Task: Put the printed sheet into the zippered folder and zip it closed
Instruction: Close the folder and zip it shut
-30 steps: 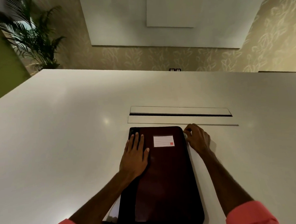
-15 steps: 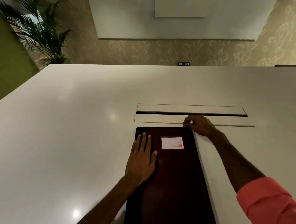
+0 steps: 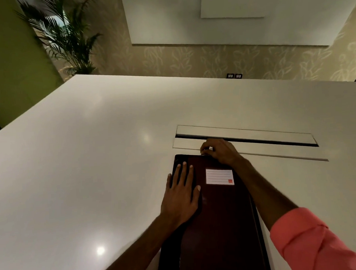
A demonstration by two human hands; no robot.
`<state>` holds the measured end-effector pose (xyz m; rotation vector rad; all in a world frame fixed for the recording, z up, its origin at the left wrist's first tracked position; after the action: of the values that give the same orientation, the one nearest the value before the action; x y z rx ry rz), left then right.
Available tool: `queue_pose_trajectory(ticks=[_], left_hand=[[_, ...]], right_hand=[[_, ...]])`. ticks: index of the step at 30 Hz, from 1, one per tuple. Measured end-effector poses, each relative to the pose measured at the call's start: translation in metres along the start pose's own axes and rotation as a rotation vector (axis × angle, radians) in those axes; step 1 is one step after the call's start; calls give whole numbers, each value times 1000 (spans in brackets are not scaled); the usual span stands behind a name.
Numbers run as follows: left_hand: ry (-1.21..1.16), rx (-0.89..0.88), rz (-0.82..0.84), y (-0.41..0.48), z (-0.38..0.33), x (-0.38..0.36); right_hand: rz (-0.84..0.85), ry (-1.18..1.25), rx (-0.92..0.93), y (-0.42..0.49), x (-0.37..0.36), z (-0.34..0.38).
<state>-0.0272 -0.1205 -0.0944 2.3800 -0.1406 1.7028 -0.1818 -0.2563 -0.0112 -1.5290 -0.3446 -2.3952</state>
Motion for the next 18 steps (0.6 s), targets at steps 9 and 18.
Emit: queue_pose_trajectory(ticks=[9,18], left_hand=[[2,-9,-18,0,-1,1],[-12,-10,-30,2,0,-1]], right_hand=[[45,-12,79,29,-23,41],[65,-64,140,44,-35,69]])
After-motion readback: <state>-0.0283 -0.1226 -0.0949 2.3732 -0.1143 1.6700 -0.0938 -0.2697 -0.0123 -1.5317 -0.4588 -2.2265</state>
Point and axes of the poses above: each hand's wrist, its own y-axis towards the middle knuckle, its own x-axis out of the back of the hand, z = x × y, the point moved 9 cm from there along y, towards the middle knuckle, and after that the axes turned 2 degrees about -z, right-handed, at the moved point
